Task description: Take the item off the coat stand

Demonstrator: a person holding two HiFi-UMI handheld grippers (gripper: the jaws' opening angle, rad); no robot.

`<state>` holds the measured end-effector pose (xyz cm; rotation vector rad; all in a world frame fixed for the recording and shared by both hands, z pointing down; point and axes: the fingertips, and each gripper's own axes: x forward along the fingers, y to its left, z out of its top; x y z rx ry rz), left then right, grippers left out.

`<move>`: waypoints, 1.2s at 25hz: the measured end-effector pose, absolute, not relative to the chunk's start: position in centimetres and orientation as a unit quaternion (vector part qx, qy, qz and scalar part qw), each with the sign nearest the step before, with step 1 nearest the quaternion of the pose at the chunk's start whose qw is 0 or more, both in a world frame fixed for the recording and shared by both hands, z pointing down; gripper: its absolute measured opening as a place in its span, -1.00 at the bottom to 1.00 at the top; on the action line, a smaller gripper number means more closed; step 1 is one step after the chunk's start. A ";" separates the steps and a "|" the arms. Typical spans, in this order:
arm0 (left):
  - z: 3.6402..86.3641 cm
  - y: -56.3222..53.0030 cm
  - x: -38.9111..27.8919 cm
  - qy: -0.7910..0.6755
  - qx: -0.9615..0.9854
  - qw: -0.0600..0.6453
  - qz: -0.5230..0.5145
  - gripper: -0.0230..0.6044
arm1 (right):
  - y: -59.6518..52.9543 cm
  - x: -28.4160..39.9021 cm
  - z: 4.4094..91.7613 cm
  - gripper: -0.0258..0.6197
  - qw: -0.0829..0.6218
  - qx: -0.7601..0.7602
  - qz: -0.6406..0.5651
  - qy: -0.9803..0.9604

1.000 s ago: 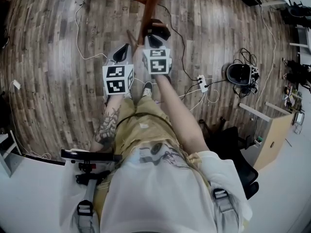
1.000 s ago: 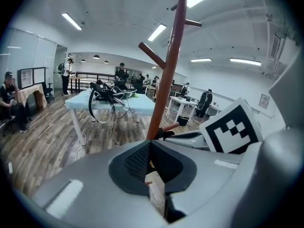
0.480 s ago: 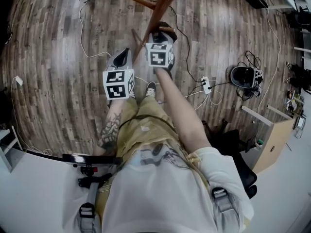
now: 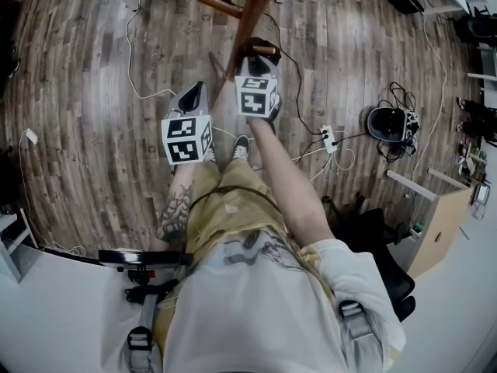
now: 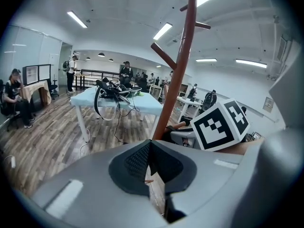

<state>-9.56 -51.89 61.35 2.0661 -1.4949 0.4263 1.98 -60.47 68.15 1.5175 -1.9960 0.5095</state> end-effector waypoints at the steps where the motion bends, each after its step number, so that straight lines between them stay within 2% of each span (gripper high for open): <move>1: 61.2 -51.9 -9.4 -0.555 0.770 0.273 0.157 -0.97 | -60.4 2.3 67.6 -0.67 0.282 0.573 0.189 -0.746; 17: 56.5 -51.6 -6.6 -0.537 0.798 0.241 0.126 -0.97 | -58.5 10.0 59.7 -0.67 0.208 0.648 0.169 -0.713; 30: 44.9 -52.0 -2.9 -0.508 0.846 0.156 0.045 -0.97 | -54.6 13.7 42.8 -0.66 0.083 0.685 0.045 -0.722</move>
